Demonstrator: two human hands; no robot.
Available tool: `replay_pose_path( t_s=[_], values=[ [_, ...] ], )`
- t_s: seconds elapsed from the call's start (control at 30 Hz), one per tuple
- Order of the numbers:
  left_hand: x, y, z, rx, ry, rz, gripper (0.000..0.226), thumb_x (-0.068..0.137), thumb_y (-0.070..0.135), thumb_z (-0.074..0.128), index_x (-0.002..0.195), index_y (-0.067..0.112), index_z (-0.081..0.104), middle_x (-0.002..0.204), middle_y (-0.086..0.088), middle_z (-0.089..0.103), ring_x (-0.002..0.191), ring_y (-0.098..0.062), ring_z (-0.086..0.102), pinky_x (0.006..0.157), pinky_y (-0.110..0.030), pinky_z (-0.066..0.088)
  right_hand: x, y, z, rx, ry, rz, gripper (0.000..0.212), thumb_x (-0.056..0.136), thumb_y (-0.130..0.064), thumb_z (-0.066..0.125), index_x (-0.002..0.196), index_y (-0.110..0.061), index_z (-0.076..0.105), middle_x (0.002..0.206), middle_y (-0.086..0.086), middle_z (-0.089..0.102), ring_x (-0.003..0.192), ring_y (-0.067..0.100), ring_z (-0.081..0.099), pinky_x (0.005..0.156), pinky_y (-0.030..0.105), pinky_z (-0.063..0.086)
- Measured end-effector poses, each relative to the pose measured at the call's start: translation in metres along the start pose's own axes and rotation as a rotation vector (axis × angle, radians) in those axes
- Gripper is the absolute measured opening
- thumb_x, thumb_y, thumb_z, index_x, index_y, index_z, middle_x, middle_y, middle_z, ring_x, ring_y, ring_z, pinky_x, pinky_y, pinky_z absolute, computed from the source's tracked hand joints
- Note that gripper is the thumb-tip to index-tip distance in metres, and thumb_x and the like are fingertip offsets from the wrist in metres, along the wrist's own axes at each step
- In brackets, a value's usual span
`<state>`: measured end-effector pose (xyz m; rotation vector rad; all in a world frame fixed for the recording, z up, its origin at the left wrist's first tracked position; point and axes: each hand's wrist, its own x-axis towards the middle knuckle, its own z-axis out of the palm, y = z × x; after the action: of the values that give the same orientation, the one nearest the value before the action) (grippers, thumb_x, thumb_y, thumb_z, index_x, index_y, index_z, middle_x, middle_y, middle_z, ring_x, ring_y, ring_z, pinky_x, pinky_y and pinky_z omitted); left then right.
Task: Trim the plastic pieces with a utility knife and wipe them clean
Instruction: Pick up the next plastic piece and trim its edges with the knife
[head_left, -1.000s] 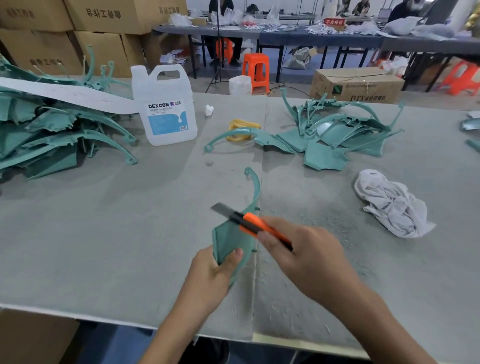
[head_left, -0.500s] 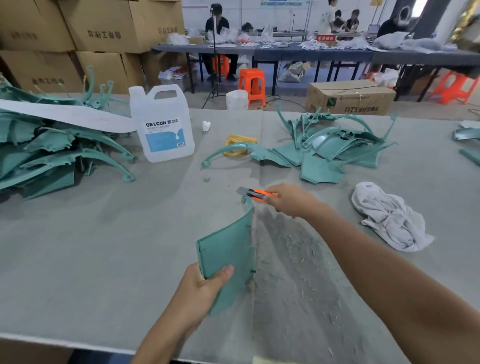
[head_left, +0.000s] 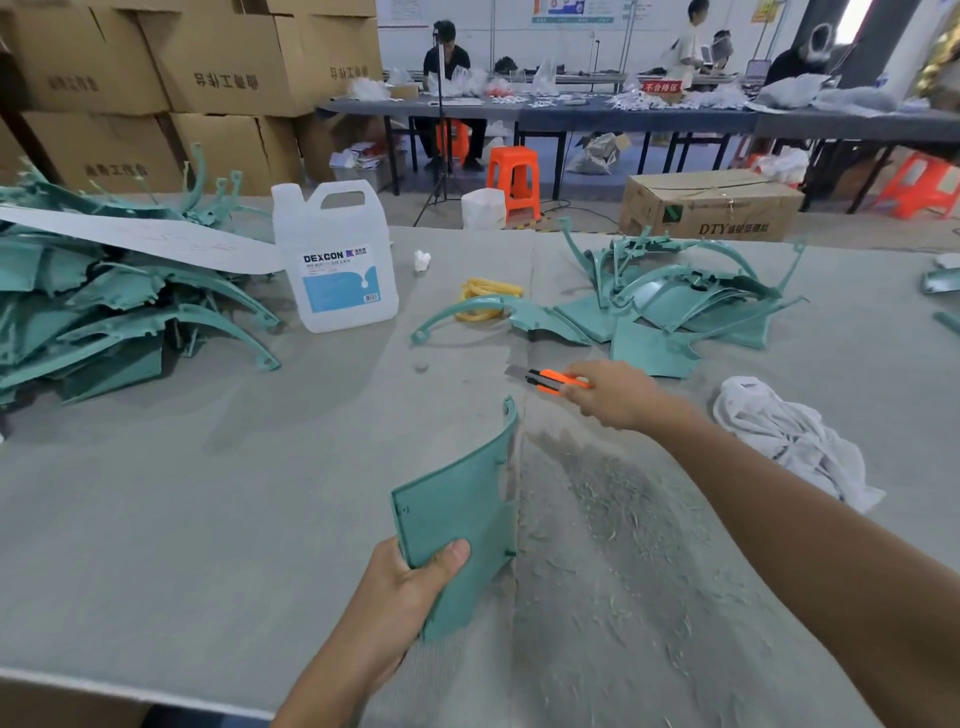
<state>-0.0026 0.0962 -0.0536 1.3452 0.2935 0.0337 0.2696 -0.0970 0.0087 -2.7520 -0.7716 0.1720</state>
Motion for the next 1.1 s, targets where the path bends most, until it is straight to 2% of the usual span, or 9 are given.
replay_pose_path(
  t_s=[0.13, 0.27, 0.43, 0.53, 0.63, 0.73, 0.83, 1.0, 1.1],
  values=[
    [0.001, -0.002, -0.001, 0.022, 0.019, 0.006, 0.03, 0.081, 0.03, 0.074, 0.111, 0.026, 0.077, 0.111, -0.01, 0.076, 0.101, -0.031, 0.073, 0.078, -0.037, 0.06, -0.038, -0.002, -0.014, 0.068, 0.065, -0.057, 0.031, 0.104, -0.045, 0.048, 0.122, -0.027, 0.065, 0.079, -0.011, 0.061, 0.068, 0.006, 0.056, 0.06, 0.028, 0.044],
    [0.0, -0.001, 0.002, 0.078, 0.036, 0.008, 0.026, 0.081, 0.033, 0.073, 0.105, 0.026, 0.079, 0.107, -0.007, 0.077, 0.099, -0.03, 0.073, 0.084, -0.045, 0.06, -0.077, -0.022, -0.031, -0.059, -0.001, -0.142, 0.033, 0.104, -0.052, 0.042, 0.124, -0.036, 0.063, 0.081, -0.012, 0.065, 0.071, 0.006, 0.059, 0.059, 0.029, 0.042],
    [-0.003, 0.003, 0.008, 0.122, 0.059, 0.01, 0.026, 0.08, 0.033, 0.069, 0.101, 0.019, 0.079, 0.102, -0.008, 0.078, 0.097, -0.033, 0.073, 0.089, -0.057, 0.057, -0.114, -0.075, -0.067, -0.165, 0.022, -0.284, 0.027, 0.101, -0.055, 0.044, 0.128, -0.051, 0.051, 0.065, -0.02, 0.058, 0.06, 0.002, 0.054, 0.049, 0.024, 0.028],
    [-0.006, 0.006, 0.009, 0.145, 0.069, 0.015, 0.026, 0.081, 0.033, 0.069, 0.1, 0.018, 0.078, 0.099, -0.007, 0.078, 0.095, -0.031, 0.074, 0.089, -0.058, 0.056, -0.133, -0.112, -0.082, -0.2, 0.012, -0.387, 0.03, 0.102, -0.055, 0.04, 0.132, -0.059, 0.04, 0.068, -0.014, 0.051, 0.061, 0.006, 0.048, 0.055, 0.032, 0.041],
    [-0.006, 0.007, 0.01, 0.163, 0.074, 0.013, 0.017, 0.085, 0.03, 0.07, 0.096, 0.021, 0.08, 0.096, -0.007, 0.078, 0.09, -0.03, 0.074, 0.085, -0.057, 0.058, -0.143, -0.14, -0.089, -0.277, -0.059, -0.428, 0.024, 0.105, -0.047, 0.037, 0.126, -0.052, 0.047, 0.076, -0.008, 0.055, 0.067, 0.015, 0.052, 0.062, 0.039, 0.049],
    [-0.006, 0.009, 0.011, 0.179, 0.064, 0.011, 0.018, 0.082, 0.035, 0.067, 0.095, 0.033, 0.079, 0.095, -0.005, 0.078, 0.089, -0.029, 0.074, 0.083, -0.054, 0.059, -0.145, -0.155, -0.088, -0.408, -0.121, -0.443, 0.02, 0.105, -0.036, 0.037, 0.114, -0.038, 0.055, 0.076, -0.005, 0.053, 0.067, 0.019, 0.051, 0.058, 0.038, 0.042],
    [-0.006, 0.009, 0.009, 0.206, 0.049, 0.014, 0.015, 0.087, 0.036, 0.066, 0.096, 0.035, 0.078, 0.097, -0.003, 0.078, 0.09, -0.024, 0.075, 0.085, -0.053, 0.059, -0.145, -0.161, -0.086, -0.462, -0.137, -0.452, 0.019, 0.106, -0.034, 0.036, 0.104, -0.032, 0.055, 0.073, -0.005, 0.051, 0.063, 0.017, 0.049, 0.052, 0.035, 0.033],
    [-0.006, 0.009, 0.01, 0.24, 0.078, 0.001, 0.018, 0.097, 0.027, 0.066, 0.094, 0.04, 0.077, 0.095, 0.001, 0.078, 0.087, -0.021, 0.075, 0.086, -0.05, 0.059, -0.143, -0.159, -0.085, -0.471, -0.144, -0.438, 0.026, 0.107, -0.042, 0.033, 0.109, -0.035, 0.057, 0.075, -0.007, 0.052, 0.062, 0.013, 0.047, 0.05, 0.032, 0.029],
    [-0.007, 0.008, 0.01, 0.242, 0.086, -0.011, 0.015, 0.097, 0.024, 0.066, 0.094, 0.031, 0.078, 0.095, 0.001, 0.078, 0.088, -0.02, 0.075, 0.087, -0.052, 0.059, -0.132, -0.149, -0.085, -0.47, -0.164, -0.418, 0.028, 0.105, -0.047, 0.035, 0.119, -0.04, 0.058, 0.085, -0.009, 0.058, 0.074, 0.017, 0.054, 0.054, 0.031, 0.035]
  ],
)
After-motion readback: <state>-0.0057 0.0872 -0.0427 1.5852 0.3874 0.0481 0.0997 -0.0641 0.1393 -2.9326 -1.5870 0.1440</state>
